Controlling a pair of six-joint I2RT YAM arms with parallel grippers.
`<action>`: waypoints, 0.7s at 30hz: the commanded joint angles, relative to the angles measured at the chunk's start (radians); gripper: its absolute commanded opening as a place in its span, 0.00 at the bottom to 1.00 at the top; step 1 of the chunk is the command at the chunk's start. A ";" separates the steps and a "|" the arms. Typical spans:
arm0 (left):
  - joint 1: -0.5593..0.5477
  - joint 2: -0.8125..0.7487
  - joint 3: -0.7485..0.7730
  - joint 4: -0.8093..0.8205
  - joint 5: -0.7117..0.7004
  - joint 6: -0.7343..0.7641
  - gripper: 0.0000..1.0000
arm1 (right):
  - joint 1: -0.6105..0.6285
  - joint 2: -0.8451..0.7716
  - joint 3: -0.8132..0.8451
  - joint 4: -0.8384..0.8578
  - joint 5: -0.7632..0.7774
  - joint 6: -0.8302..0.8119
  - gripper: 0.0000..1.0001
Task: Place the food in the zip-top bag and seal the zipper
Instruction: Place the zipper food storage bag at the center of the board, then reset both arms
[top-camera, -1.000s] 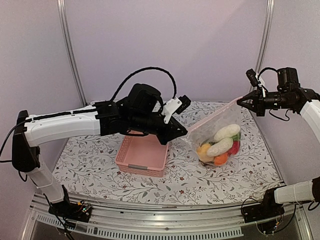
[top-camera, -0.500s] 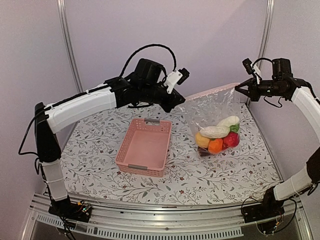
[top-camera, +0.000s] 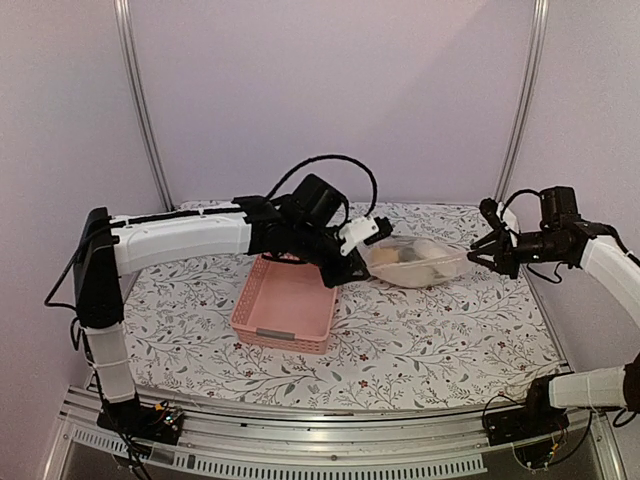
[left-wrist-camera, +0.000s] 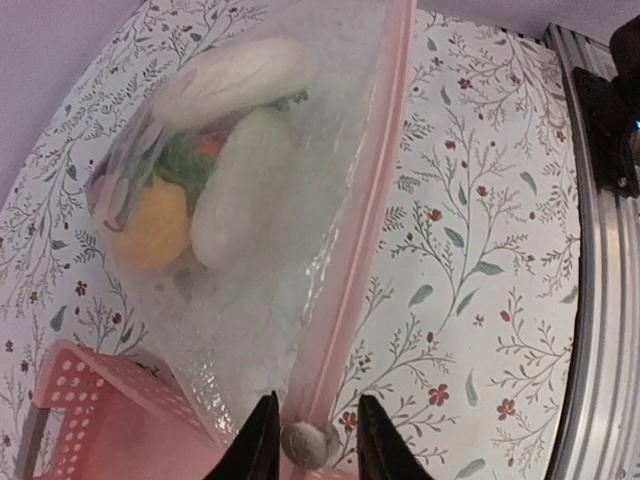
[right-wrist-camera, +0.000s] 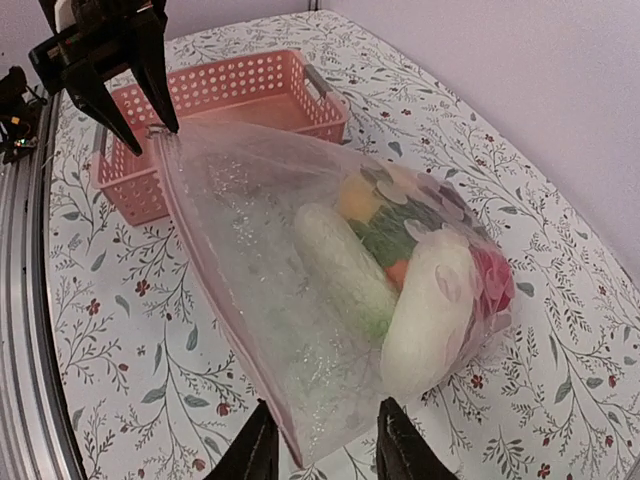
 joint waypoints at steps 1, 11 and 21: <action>-0.135 -0.065 -0.089 -0.039 -0.020 -0.019 0.36 | 0.002 -0.155 -0.113 -0.156 0.001 -0.106 0.42; -0.212 -0.381 -0.268 0.073 -0.321 -0.119 0.68 | 0.001 -0.402 0.048 -0.435 -0.039 -0.123 0.70; -0.050 -0.666 -0.366 0.166 -0.779 -0.351 0.99 | 0.002 -0.253 0.236 0.090 0.169 0.623 0.99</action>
